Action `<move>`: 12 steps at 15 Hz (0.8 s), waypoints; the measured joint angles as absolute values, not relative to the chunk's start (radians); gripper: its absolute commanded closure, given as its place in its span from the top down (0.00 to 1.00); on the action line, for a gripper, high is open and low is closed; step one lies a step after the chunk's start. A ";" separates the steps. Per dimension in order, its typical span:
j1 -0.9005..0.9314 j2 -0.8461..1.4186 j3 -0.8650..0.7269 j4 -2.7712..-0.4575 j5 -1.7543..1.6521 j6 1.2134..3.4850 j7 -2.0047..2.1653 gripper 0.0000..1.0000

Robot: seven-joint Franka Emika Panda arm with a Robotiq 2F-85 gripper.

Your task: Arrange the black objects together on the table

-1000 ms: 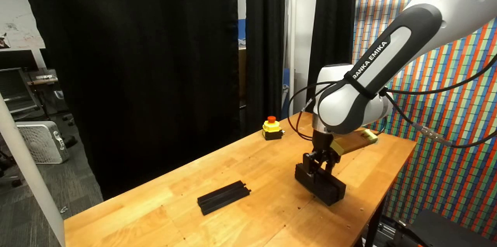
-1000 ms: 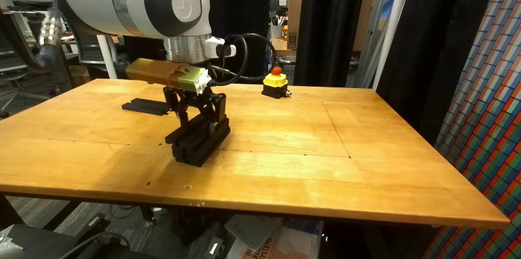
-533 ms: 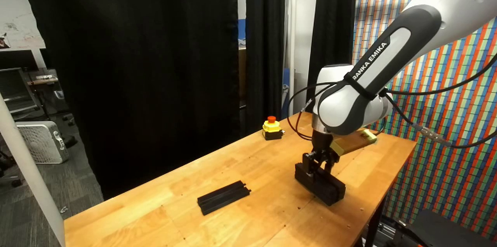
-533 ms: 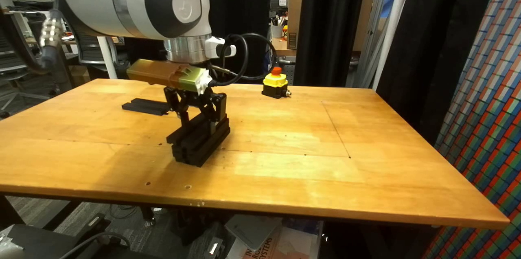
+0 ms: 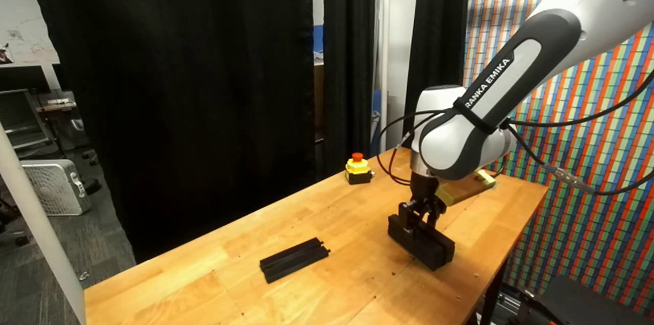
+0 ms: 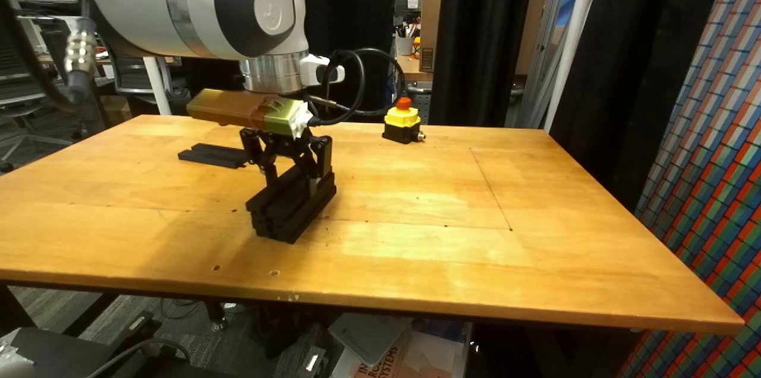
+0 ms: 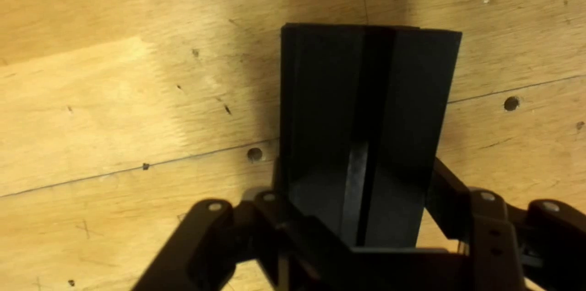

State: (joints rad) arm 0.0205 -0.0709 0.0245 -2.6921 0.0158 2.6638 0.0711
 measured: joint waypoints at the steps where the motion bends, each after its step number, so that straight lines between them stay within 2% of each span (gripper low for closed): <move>1: 0.020 -0.071 0.024 -2.692 0.012 2.664 0.071 0.46; 7: 0.020 -0.071 0.024 -2.693 0.002 2.665 0.071 0.46; 8: 0.020 -0.071 0.024 -2.693 0.002 2.666 0.071 0.59; 9: 0.020 -0.071 0.024 -2.693 0.002 2.666 0.071 0.93; 12: 0.020 -0.071 0.024 -2.693 0.002 2.666 0.071 1.00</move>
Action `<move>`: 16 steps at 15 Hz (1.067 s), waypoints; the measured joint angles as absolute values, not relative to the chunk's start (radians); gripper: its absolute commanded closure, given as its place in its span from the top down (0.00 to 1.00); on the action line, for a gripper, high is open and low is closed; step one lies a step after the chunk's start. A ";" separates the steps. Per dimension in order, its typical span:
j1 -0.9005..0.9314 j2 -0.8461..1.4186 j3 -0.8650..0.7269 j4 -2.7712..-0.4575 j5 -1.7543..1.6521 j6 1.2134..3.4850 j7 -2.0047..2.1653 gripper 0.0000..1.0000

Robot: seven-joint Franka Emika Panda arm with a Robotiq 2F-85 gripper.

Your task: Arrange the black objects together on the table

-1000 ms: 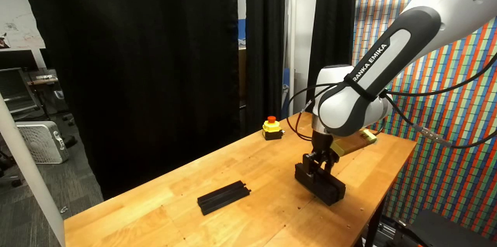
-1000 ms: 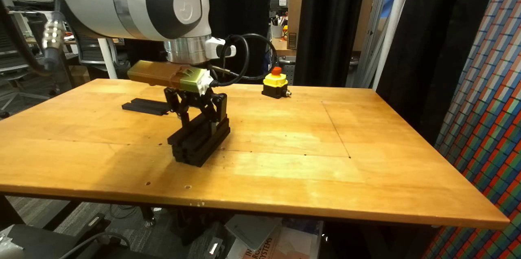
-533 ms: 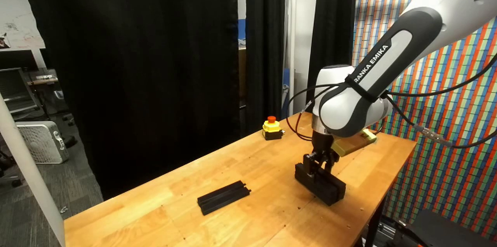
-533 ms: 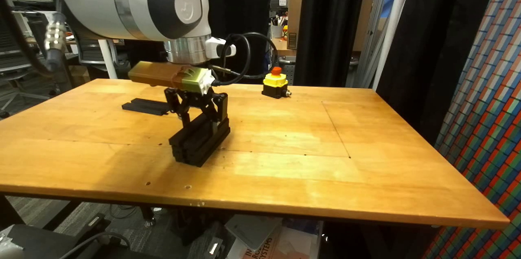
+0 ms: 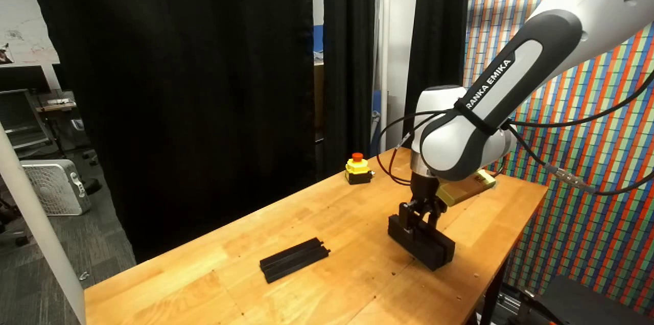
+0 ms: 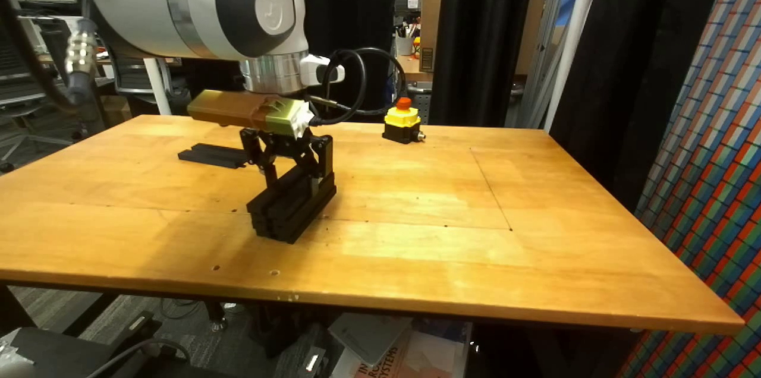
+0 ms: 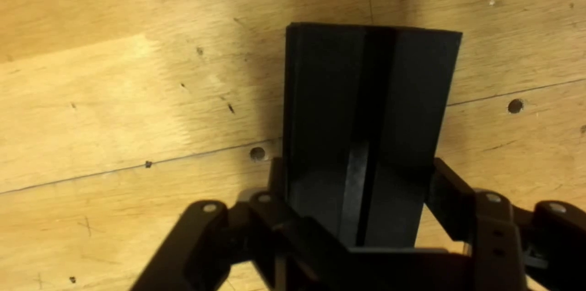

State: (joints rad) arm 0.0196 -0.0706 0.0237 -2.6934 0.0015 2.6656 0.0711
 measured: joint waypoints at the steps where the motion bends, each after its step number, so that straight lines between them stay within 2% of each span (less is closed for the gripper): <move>1: 0.020 -0.070 0.024 -2.694 0.001 2.666 0.071 1.00; 9: 0.021 -0.094 0.044 -2.694 -0.087 2.665 0.120 1.00; 16: 0.077 -0.162 0.176 -2.679 -0.113 2.637 0.284 1.00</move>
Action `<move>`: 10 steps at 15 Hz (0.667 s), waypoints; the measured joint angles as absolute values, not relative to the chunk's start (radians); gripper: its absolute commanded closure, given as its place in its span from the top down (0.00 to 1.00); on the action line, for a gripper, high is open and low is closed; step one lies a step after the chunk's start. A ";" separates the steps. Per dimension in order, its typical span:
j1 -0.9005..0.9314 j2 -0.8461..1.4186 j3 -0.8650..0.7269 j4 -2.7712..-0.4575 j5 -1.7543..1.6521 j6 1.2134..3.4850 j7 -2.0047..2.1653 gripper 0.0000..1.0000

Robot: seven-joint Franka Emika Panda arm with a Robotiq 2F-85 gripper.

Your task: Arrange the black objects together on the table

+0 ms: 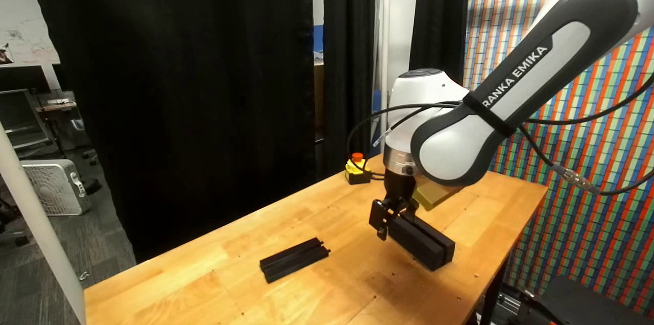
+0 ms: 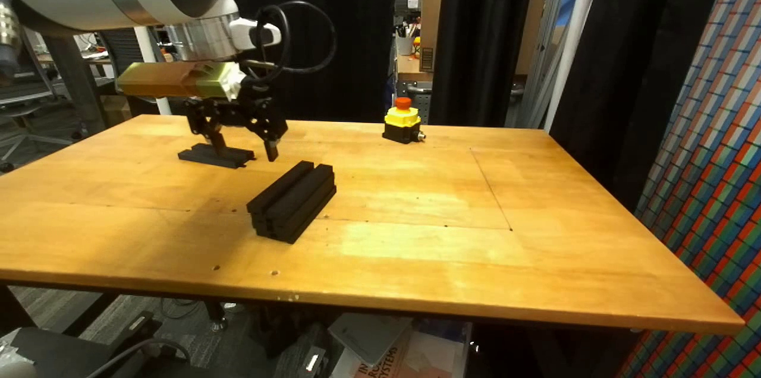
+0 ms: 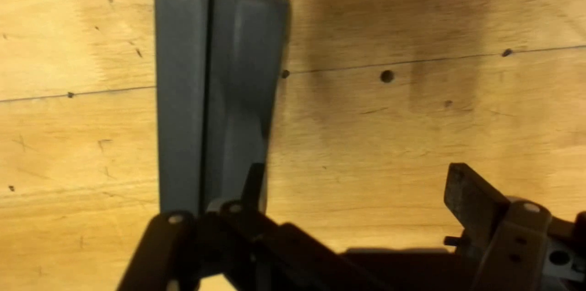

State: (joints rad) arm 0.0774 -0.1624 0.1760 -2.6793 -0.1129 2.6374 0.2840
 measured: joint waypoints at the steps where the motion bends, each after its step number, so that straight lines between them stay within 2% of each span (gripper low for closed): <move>1: 0.091 -0.162 0.197 -2.671 -0.113 2.626 0.292 1.00; 10: 0.217 -0.001 0.296 -2.478 -0.219 2.532 0.161 1.00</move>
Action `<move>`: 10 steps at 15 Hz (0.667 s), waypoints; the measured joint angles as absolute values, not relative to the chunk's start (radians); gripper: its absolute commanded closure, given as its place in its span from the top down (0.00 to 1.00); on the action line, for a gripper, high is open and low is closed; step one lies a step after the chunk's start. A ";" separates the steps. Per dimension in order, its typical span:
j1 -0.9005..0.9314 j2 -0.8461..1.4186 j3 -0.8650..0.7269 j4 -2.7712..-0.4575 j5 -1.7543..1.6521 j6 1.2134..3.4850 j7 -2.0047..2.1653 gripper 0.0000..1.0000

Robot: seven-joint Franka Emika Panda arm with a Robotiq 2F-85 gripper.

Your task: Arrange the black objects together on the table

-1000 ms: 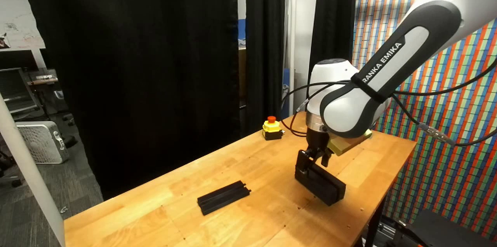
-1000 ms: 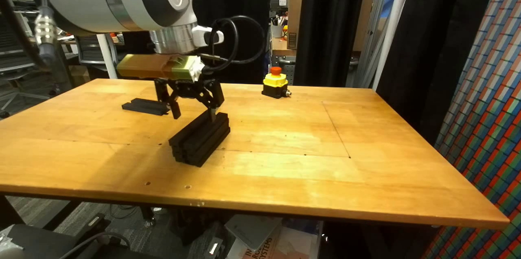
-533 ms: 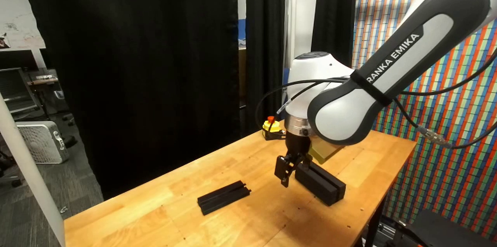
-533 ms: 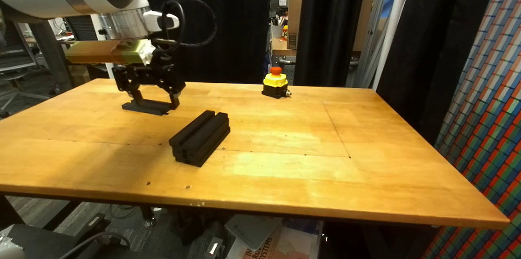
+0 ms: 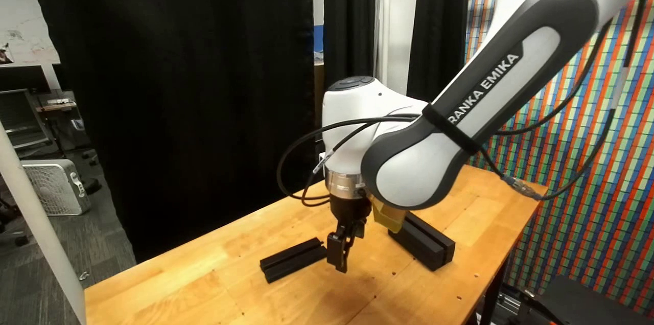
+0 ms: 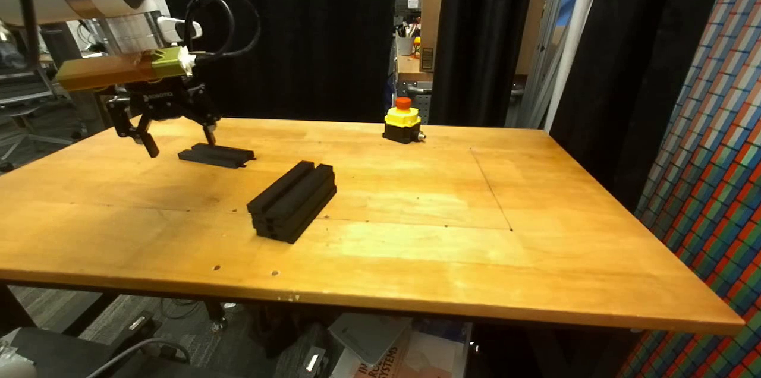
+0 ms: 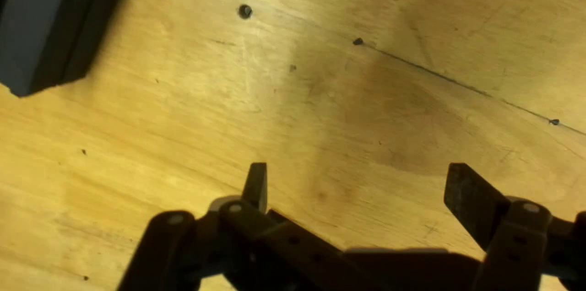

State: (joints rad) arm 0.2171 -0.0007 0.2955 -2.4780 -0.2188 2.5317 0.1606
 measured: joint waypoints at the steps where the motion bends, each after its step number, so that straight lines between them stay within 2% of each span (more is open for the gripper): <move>1: 0.223 0.034 0.295 -2.444 -0.238 2.523 0.127 1.00; 10: 0.230 0.335 0.270 -2.118 -0.369 2.435 -0.288 1.00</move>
State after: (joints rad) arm 0.2304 0.3346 0.2702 -2.1182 -0.3689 2.4352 -0.2883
